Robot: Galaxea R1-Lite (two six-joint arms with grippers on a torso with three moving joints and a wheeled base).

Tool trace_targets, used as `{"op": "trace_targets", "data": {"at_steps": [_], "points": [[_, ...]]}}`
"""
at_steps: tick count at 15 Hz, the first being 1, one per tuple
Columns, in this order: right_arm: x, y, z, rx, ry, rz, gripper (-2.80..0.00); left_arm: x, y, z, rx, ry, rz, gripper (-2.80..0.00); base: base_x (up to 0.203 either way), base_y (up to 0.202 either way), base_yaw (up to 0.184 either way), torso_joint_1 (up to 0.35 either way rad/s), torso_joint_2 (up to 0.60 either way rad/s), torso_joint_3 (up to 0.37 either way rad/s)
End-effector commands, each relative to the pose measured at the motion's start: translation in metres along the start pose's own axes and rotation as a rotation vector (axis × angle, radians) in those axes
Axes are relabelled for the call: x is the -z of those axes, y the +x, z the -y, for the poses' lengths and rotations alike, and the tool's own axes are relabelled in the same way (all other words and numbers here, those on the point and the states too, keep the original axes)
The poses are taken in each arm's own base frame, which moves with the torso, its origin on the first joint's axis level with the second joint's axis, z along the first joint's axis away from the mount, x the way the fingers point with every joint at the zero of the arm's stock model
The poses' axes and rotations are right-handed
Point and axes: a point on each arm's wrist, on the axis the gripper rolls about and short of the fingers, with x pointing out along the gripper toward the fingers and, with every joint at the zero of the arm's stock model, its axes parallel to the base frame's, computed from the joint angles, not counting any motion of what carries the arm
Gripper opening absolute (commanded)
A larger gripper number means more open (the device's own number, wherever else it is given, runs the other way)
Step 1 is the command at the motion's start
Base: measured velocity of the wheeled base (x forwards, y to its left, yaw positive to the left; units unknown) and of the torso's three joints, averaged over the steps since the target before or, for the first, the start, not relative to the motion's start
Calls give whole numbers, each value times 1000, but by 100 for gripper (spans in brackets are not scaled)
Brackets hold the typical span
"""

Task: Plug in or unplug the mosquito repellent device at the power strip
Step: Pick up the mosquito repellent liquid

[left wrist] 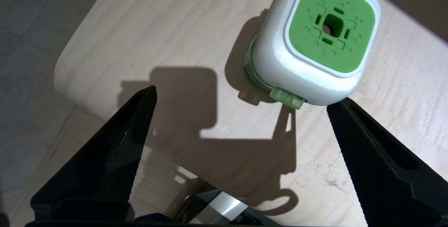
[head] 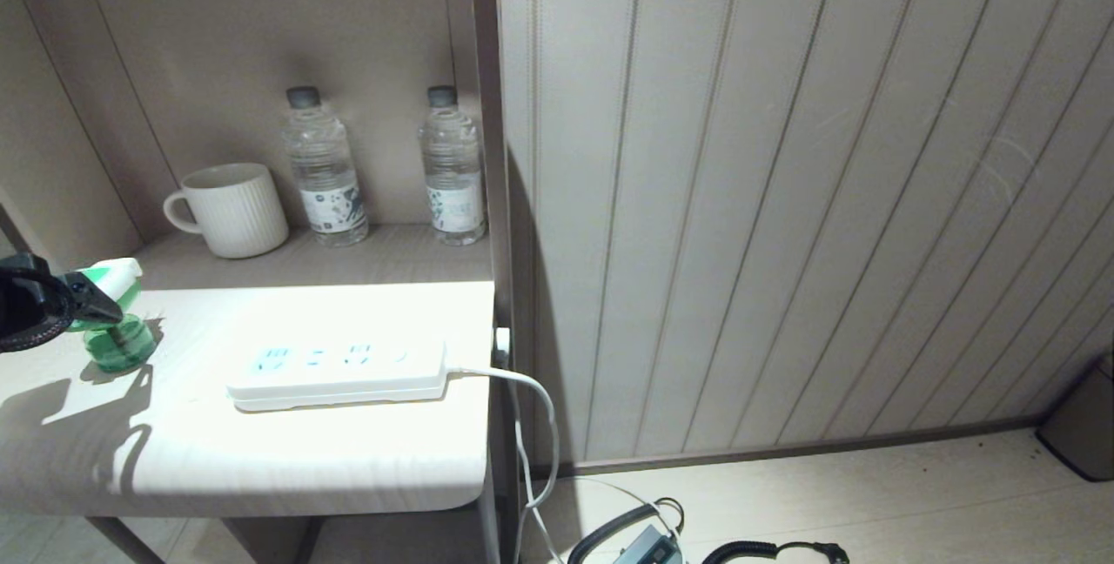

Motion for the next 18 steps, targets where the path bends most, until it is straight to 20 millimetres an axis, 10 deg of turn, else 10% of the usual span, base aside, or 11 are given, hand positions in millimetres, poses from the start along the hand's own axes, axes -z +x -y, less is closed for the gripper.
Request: {"op": "trace_targets", "data": {"at_steps": [1,18], "points": [[0,0,0,0,0,-1,-280,2,1,-2,-9,-6,-9,0,0,0,0,0,0,0],[0,0,0,0,0,-1,-280,-2,-2,-2,87,32,201,0,0,0,0,0,0,0]]}}
